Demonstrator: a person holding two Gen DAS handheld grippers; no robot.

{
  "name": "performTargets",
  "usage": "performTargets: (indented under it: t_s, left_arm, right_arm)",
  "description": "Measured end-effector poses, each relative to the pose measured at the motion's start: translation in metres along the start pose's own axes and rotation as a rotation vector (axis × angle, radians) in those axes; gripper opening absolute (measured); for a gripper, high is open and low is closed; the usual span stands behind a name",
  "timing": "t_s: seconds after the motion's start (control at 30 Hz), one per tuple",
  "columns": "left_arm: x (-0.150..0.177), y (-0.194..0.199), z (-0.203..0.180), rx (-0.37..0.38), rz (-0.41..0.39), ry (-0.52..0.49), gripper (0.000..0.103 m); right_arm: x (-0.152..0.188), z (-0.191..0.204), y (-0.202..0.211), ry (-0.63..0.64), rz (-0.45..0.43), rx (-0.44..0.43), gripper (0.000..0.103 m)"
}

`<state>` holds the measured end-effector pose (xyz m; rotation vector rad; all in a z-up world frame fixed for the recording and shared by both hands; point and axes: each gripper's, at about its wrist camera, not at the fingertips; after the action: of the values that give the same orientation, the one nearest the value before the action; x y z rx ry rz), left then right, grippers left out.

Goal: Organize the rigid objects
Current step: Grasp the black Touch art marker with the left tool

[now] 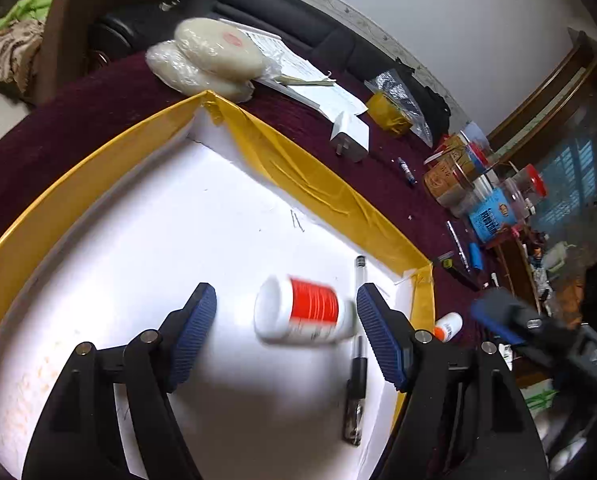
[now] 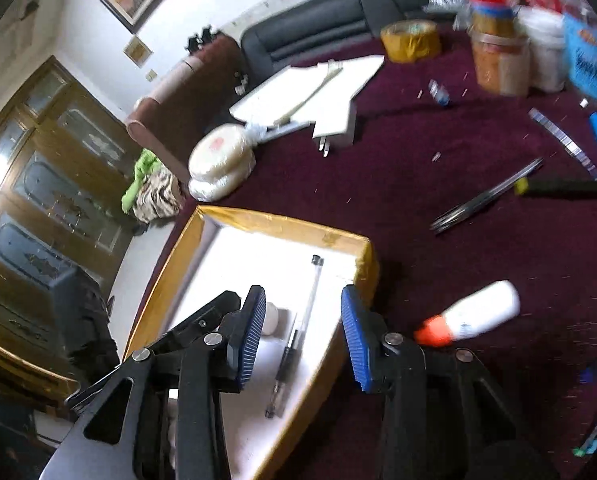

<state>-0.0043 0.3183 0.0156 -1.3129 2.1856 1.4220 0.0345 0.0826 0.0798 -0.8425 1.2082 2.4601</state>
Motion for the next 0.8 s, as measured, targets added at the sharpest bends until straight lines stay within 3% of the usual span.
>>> performTargets:
  t_s: [0.13,0.23,0.3,0.33,0.37,0.43,0.5,0.6,0.73,0.8]
  left_arm:
    - [0.016,0.015,0.003,-0.03,-0.048,0.043,0.077]
    - [0.027,0.021,-0.007,-0.046,-0.045,0.012,0.078]
    - [0.027,0.028,-0.008,-0.028,-0.042,0.044,0.078]
    - [0.025,0.039,-0.011,-0.032,-0.078,0.048,0.078]
    - [0.023,0.051,-0.018,-0.028,-0.118,0.034,0.078]
    - [0.021,0.08,-0.048,-0.004,-0.197,-0.059,0.083]
    - [0.025,0.096,-0.087,-0.002,-0.236,-0.199,0.085]
    - [0.04,0.087,-0.139,0.037,-0.177,-0.384,0.085]
    - [0.072,0.043,-0.175,0.047,0.008,-0.425,0.085]
    - [0.092,0.024,-0.189,0.029,0.065,-0.44,0.085]
  right_arm:
    - [0.002,-0.02,0.047,0.027,-0.097,0.039,0.037]
    - [0.008,-0.049,0.087,0.011,-0.172,0.073,0.038]
    - [0.012,-0.068,0.116,0.017,-0.235,0.127,0.038]
    - [0.015,-0.079,0.133,0.029,-0.28,0.173,0.042]
    - [0.017,-0.087,0.145,0.039,-0.31,0.21,0.047]
    - [0.023,-0.108,0.168,0.06,-0.385,0.305,0.069]
    - [0.028,-0.132,0.181,0.064,-0.424,0.384,0.069]
    - [0.032,-0.163,0.18,0.016,-0.426,0.408,0.069]
    - [0.046,-0.198,0.174,-0.069,-0.439,0.38,0.069]
    - [0.053,-0.208,0.172,-0.077,-0.449,0.378,0.069]
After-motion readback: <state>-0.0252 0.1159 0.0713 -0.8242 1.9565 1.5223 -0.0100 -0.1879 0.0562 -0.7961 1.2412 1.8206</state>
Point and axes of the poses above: each gripper's, at about its wrist camera, not at the fingertips, and y roughly against the way its jaws point, z to its left, x to its underside, and after that the axes turned 9 degrees about -z, right-handed
